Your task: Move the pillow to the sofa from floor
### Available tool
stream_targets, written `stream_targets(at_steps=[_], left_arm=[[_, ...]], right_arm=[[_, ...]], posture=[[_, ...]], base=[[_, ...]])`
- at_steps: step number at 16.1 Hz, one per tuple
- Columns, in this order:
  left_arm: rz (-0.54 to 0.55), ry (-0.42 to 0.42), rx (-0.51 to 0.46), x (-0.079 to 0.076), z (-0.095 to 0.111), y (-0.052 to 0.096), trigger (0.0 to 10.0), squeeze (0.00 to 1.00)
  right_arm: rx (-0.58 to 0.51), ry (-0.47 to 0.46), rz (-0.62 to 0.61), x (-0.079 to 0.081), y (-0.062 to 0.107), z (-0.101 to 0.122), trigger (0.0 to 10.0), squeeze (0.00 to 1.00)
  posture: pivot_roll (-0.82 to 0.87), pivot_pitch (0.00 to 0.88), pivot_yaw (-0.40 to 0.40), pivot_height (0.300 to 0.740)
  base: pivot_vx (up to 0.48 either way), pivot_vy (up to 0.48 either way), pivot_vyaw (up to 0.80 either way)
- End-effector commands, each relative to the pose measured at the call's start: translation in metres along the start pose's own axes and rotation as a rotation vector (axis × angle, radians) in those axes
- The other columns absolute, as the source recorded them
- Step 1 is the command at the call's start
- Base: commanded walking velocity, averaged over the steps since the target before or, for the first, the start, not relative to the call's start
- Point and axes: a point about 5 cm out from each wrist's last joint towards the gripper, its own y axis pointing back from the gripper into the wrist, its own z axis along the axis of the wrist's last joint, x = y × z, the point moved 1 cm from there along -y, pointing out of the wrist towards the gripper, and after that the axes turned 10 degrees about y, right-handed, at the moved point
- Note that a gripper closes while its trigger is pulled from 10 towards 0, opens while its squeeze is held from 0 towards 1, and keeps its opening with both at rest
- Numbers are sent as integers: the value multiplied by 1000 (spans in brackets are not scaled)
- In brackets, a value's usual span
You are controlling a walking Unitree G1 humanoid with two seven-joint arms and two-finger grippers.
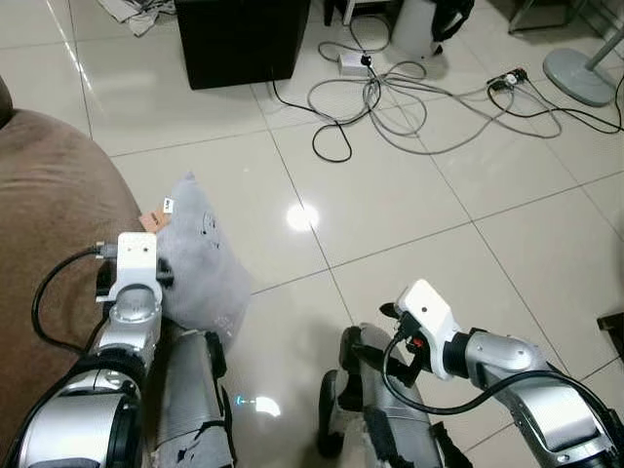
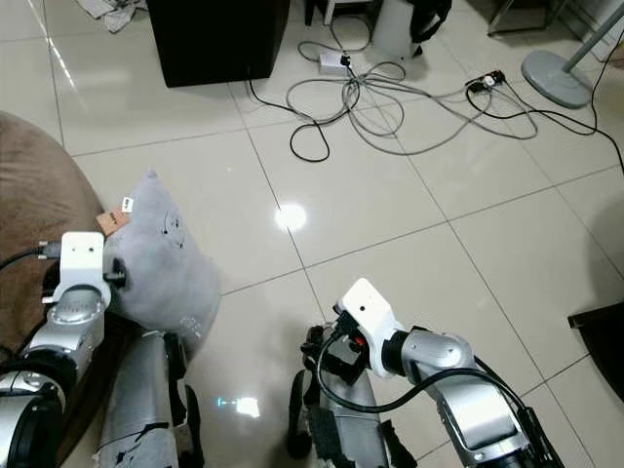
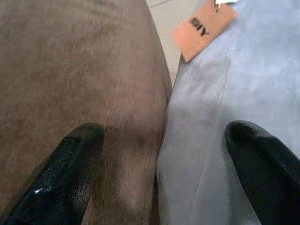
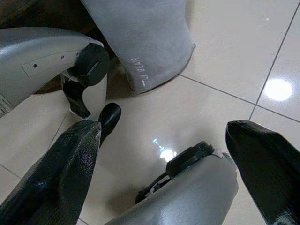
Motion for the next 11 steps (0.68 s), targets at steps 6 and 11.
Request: stream_targets(at_steps=[6, 11], left_arm=[[-70, 150, 152, -5, -31, 7, 10000, 1000], [-155, 190, 199, -18, -37, 11, 10000, 392]], right_arm=[[-2, 11, -1, -6, 1, -7, 10000, 0], [-26, 22, 14, -5, 1, -8, 10000, 0]], posture=[[-64, 320, -168, 576], [-70, 324, -139, 576]], base=[[0, 0, 0], [0, 0, 0]])
